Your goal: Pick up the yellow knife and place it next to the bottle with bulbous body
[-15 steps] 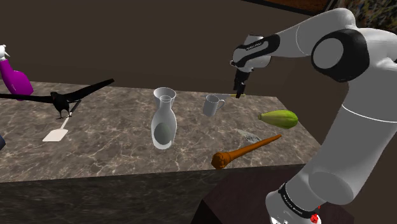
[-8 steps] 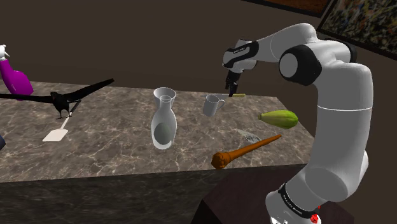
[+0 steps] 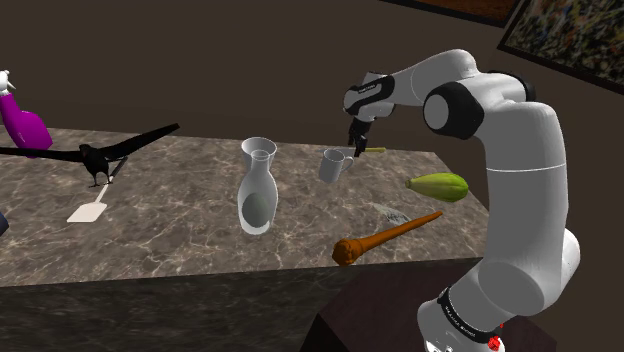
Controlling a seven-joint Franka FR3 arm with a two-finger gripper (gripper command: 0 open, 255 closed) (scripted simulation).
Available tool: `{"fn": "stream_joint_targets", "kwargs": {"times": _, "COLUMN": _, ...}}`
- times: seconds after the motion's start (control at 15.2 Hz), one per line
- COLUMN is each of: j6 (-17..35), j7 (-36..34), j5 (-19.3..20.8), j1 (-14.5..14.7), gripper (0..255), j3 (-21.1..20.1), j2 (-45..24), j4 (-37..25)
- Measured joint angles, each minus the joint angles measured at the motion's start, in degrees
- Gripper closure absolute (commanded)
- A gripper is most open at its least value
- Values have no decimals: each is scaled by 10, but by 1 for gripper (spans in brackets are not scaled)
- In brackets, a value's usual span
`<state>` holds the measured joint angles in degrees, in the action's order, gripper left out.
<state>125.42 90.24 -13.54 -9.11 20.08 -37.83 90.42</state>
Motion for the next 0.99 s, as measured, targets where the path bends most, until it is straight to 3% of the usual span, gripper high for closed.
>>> {"fn": "stream_joint_targets", "kwargs": {"times": 0.46, "j6": 9, "j7": 2, "j5": -2, "j1": -1, "gripper": 0, "j3": -2, "j2": -6, "j4": 3}}
{"fn": "stream_joint_targets", "kwargs": {"times": 0.53, "j6": 9, "j7": 2, "j5": -2, "j1": -1, "gripper": 255, "j3": -2, "j2": -6, "j4": 3}}
{"fn": "stream_joint_targets", "kwargs": {"times": 0.99, "j6": 9, "j7": 2, "j5": -2, "j1": -1, "gripper": 255, "j3": -2, "j2": -6, "j4": 3}}
